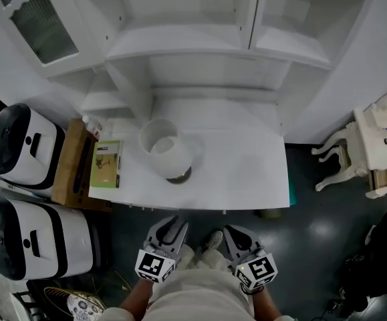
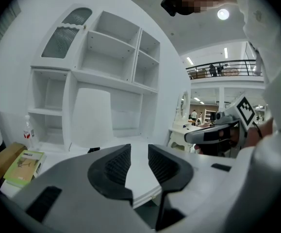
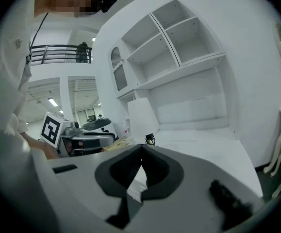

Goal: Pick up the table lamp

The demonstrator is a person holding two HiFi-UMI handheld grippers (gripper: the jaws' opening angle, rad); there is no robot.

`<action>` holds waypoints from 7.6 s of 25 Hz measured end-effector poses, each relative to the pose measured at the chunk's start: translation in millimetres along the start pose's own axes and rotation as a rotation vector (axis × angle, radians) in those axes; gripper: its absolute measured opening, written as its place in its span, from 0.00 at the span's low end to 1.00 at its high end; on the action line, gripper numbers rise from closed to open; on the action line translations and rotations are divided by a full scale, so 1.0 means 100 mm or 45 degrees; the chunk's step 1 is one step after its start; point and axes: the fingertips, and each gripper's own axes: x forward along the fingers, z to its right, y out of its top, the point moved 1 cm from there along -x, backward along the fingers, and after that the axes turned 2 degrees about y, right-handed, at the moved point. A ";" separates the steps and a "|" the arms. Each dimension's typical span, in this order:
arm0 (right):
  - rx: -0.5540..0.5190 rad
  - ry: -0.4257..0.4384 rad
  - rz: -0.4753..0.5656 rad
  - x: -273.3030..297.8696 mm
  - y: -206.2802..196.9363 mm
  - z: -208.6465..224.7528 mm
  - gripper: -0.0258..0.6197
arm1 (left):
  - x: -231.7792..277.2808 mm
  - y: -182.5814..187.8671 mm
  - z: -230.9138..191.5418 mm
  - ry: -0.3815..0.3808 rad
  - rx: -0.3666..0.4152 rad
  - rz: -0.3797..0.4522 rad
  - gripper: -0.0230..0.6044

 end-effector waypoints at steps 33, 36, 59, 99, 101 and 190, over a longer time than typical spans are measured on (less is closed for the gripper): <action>-0.011 -0.341 -0.150 0.39 0.03 0.08 0.06 | 0.64 -0.49 -1.40 -0.049 0.094 0.123 0.58; -0.001 -0.378 -0.172 0.42 0.00 0.03 0.06 | 0.75 -0.57 -1.53 -0.064 0.082 0.127 0.59; 0.110 -0.619 -0.271 0.36 -0.28 -0.10 0.06 | 1.73 -0.65 -1.81 -0.223 0.123 0.145 0.62; 0.105 -0.635 -0.329 0.39 -0.34 -0.06 0.06 | 2.06 -0.44 -1.86 -0.173 0.020 0.199 0.31; 0.102 -0.630 -0.330 0.41 -0.34 -0.08 0.06 | 2.04 -0.41 -1.85 -0.193 0.008 0.194 0.31; -0.282 -0.135 0.160 -1.09 -0.09 -1.70 0.06 | -2.27 0.19 0.24 0.012 -0.106 0.287 0.31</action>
